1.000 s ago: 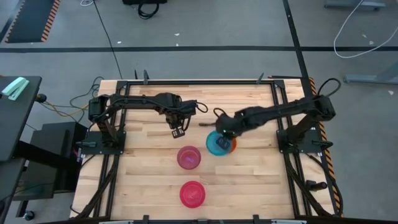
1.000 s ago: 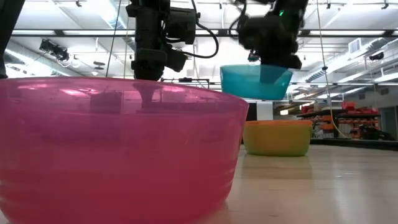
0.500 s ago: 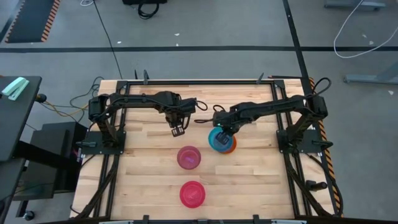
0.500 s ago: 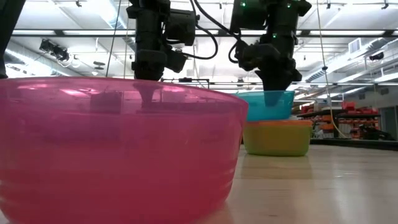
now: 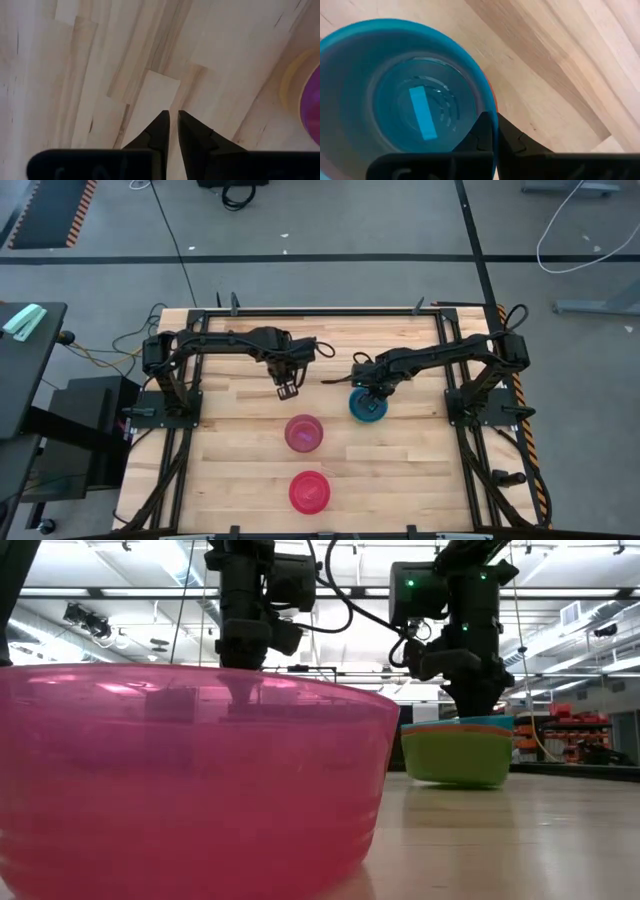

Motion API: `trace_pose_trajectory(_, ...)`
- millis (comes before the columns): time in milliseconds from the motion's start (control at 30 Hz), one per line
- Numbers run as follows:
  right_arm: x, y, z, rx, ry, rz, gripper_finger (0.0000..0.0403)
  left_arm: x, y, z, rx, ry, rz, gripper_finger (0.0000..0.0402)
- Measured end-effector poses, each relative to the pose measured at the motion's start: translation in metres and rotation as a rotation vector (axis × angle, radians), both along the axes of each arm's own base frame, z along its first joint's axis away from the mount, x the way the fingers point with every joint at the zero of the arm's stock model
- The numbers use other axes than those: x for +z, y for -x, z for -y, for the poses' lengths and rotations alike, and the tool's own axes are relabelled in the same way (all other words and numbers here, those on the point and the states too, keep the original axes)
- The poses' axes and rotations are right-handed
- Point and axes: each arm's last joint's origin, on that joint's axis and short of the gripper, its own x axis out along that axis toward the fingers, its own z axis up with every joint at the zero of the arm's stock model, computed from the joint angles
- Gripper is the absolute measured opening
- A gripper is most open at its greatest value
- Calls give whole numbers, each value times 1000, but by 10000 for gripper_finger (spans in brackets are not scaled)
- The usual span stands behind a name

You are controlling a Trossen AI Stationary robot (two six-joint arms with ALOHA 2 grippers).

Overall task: Nest bowls inside each other
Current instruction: Stack the blue bowl on top of the orange bowl, then stack the stacked bowls on top of the blue bowl

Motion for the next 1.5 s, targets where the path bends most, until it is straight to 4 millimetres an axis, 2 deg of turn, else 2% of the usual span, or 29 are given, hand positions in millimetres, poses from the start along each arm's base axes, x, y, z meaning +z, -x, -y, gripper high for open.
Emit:
trace_pose_trajectory(533, 10, -9, -1, -8, -24, 36, 78, 0, -2, 0, -8, -4, 21, 40)
trace_pose_trajectory(1033, 19, -4, 0, -9, -6, -12, 87, 0, -3, -1, -16, -7, 27, 26)
trace_pose_trajectory(1267, 41, 4, -3, -16, 11, 60, 87, 1, -4, -1, -19, -10, 41, 35)
trace_pose_trajectory(1500, 71, 21, -27, 23, 83, 180, 87, 1, -5, 5, -20, 7, 45, 30)
